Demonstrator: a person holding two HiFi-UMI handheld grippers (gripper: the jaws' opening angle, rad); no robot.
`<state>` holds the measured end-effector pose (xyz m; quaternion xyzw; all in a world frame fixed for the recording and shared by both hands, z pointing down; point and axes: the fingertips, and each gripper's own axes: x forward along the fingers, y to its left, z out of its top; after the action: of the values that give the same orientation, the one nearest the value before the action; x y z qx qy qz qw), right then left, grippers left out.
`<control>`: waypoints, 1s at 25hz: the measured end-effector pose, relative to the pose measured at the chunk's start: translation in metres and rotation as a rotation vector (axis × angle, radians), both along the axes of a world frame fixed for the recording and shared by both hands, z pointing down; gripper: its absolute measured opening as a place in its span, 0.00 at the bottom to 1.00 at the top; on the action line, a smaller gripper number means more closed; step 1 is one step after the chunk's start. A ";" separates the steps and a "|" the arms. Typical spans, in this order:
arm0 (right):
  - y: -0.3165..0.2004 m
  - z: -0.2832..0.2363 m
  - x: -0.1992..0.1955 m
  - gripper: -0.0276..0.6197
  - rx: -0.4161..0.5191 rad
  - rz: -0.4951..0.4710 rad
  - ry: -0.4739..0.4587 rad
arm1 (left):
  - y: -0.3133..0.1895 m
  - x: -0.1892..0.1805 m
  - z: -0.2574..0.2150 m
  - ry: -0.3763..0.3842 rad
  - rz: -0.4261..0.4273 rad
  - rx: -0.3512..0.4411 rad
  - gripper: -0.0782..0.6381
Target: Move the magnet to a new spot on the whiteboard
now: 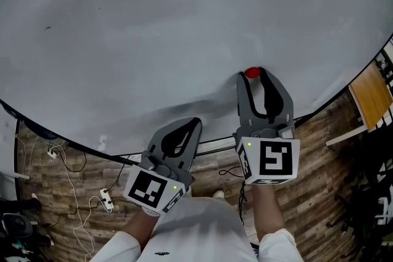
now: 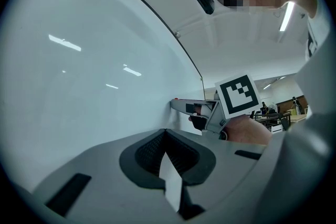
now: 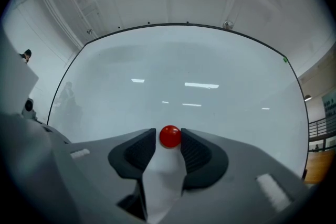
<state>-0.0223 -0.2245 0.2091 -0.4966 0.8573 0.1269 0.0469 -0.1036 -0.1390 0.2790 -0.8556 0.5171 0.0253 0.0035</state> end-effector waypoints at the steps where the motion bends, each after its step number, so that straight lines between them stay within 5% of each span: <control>1: 0.000 0.000 0.001 0.28 -0.001 -0.003 -0.003 | 0.000 0.000 0.000 0.001 0.000 -0.002 0.12; 25: 0.011 0.001 0.014 0.24 -0.004 -0.036 -0.004 | 0.010 0.006 0.005 0.015 0.008 -0.015 0.12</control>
<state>-0.0079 -0.2135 0.2096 -0.4814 0.8663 0.1236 0.0500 -0.0974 -0.1289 0.2836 -0.8574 0.5139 0.0280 -0.0069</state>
